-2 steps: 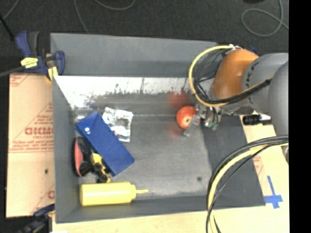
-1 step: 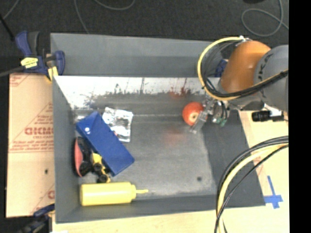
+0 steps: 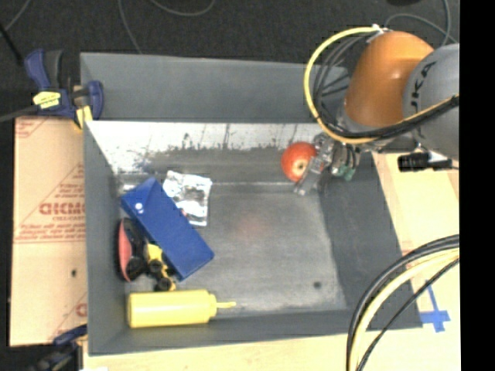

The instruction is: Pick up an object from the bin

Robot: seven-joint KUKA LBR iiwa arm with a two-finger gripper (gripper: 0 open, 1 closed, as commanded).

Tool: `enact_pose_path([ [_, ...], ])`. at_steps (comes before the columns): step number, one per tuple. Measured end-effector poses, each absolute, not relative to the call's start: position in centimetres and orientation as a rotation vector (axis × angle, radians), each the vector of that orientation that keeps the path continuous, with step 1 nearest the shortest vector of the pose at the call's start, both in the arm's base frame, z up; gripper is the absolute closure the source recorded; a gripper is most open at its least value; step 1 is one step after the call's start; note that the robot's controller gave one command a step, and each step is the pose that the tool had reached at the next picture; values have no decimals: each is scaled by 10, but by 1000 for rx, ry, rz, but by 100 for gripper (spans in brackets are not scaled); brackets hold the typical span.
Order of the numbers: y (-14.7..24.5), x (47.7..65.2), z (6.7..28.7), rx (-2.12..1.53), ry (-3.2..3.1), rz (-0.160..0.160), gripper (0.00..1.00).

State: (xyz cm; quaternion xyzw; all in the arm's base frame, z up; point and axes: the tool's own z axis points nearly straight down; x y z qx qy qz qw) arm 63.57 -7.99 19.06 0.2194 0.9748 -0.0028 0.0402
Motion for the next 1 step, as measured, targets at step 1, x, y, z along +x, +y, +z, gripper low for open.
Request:
enact_pose_path([
  [1,-66,636,205,648,2989,-7,100],
])
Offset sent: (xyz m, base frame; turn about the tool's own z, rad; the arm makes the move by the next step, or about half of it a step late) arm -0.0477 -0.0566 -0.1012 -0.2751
